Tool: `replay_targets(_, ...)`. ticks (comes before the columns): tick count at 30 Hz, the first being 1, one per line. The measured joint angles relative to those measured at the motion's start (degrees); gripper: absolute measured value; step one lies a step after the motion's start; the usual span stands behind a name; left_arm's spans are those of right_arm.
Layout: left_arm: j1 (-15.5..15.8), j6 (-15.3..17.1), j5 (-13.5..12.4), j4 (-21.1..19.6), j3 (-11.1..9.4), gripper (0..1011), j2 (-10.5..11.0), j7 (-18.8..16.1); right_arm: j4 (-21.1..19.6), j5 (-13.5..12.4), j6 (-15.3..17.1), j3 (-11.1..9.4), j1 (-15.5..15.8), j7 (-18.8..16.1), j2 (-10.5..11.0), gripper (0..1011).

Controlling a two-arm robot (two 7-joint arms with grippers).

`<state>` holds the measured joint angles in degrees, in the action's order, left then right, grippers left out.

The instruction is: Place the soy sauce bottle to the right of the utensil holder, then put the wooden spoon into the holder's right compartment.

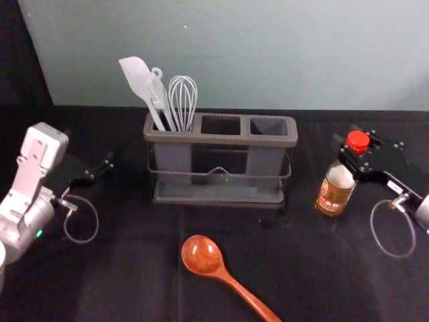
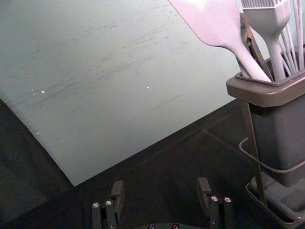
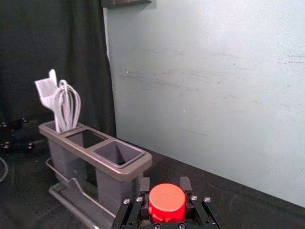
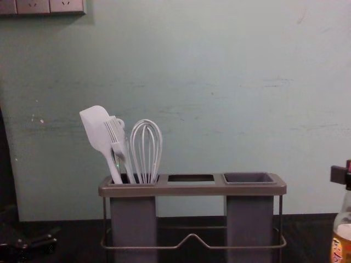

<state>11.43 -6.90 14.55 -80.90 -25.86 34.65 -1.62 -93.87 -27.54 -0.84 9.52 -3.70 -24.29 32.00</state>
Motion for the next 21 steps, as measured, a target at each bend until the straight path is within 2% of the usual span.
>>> replay_targets(8,0.00,-0.01,0.00,0.00,0.00,1005,0.00,0.00,5.92,1.57,-1.21,2.45,-5.06,-0.88,-2.34,386)
replay_targets(21,0.00,0.00,0.00,0.00,0.00,1005,0.00,0.00,10.98,4.01,-2.10,4.60,-9.75,-1.44,-4.45,386)
